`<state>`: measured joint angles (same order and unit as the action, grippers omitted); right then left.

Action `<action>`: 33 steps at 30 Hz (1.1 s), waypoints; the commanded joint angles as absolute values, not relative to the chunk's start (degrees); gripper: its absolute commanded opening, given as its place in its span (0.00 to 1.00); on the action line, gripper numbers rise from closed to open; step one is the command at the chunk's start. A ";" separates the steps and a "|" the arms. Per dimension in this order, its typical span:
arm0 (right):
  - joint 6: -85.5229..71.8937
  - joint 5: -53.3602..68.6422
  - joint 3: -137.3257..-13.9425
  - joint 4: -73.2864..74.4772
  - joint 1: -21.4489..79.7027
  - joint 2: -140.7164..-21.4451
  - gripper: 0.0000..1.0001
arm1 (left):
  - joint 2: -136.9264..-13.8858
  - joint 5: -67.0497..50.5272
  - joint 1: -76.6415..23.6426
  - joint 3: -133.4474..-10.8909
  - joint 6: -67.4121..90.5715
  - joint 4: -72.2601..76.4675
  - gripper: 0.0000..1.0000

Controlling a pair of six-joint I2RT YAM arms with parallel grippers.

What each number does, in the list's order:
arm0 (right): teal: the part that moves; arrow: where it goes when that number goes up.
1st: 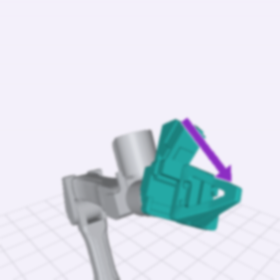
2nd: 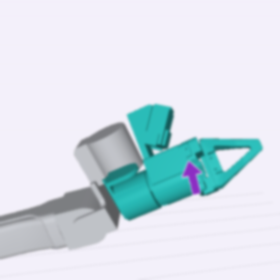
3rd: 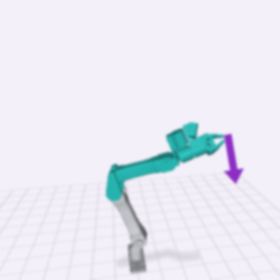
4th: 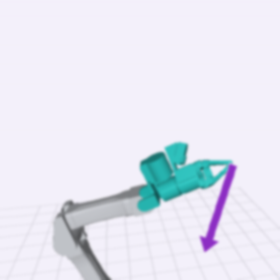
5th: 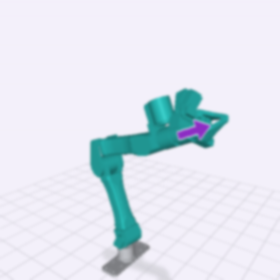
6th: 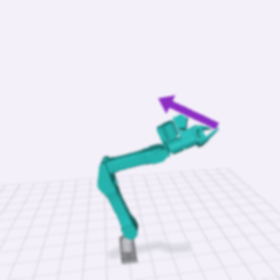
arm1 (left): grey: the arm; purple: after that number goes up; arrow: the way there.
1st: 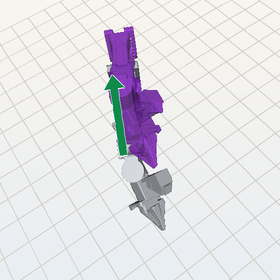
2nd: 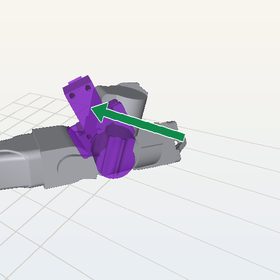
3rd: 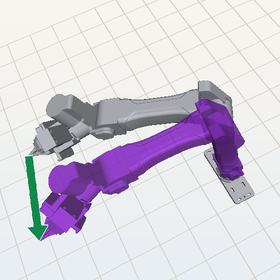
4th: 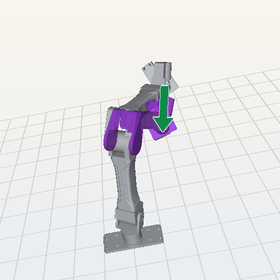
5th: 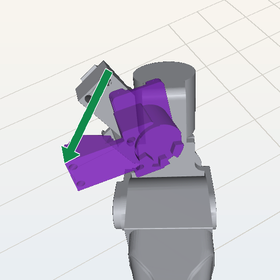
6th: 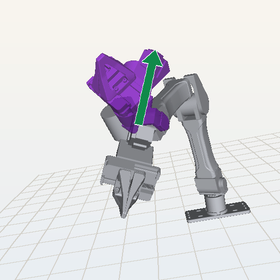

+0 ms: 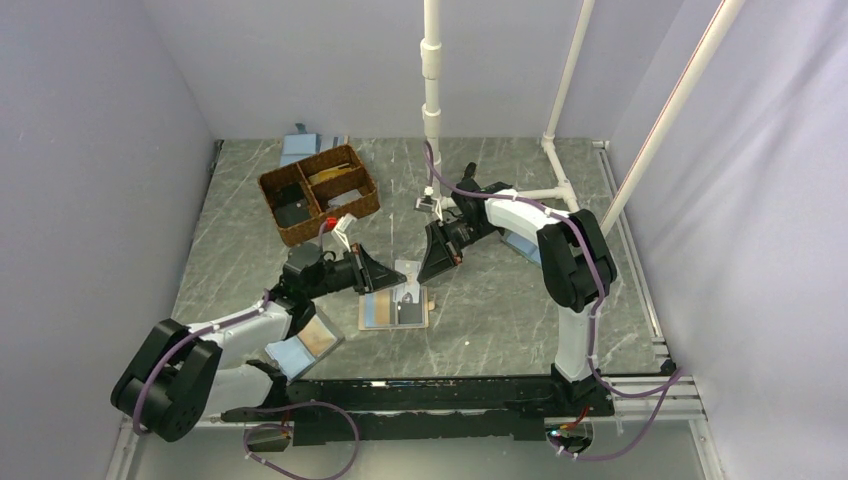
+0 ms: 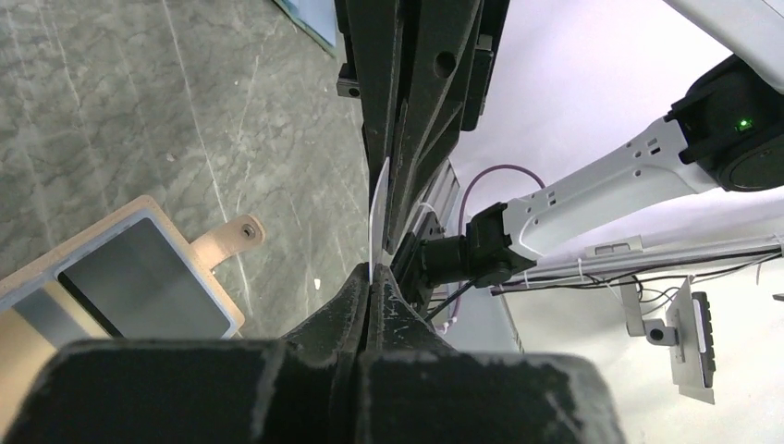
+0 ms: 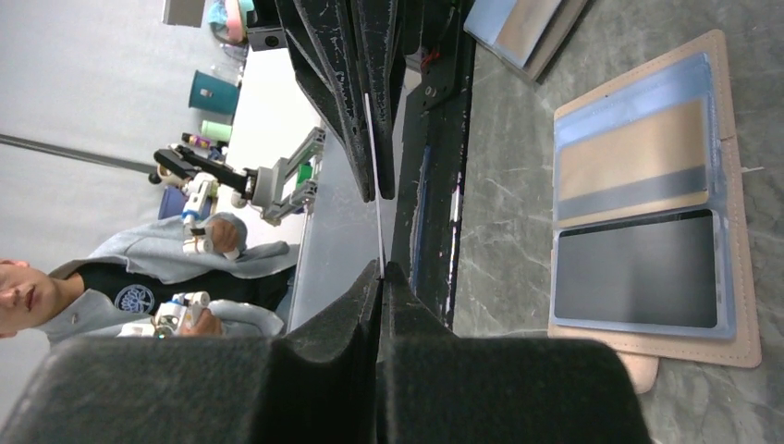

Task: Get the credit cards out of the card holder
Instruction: Place the credit card in the storage box.

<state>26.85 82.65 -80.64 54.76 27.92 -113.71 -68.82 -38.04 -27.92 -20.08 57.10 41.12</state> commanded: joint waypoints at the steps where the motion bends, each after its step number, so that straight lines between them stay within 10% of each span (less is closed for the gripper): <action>1: 29.56 84.33 -82.73 55.28 28.26 -112.96 0.05 | -68.00 -38.94 -28.04 -21.48 56.32 43.01 0.00; 8: 32.27 80.64 -83.95 57.98 28.23 -111.93 0.45 | -55.29 -36.29 -24.74 -23.03 48.93 22.93 0.00; 18: 24.94 73.36 -79.56 47.23 28.30 -105.44 0.48 | -45.91 -33.79 -13.67 -34.33 36.89 -8.43 0.00; 33: 29.36 65.18 -78.07 46.19 28.22 -96.27 0.48 | -57.28 -40.31 1.06 -46.22 32.61 -11.33 0.00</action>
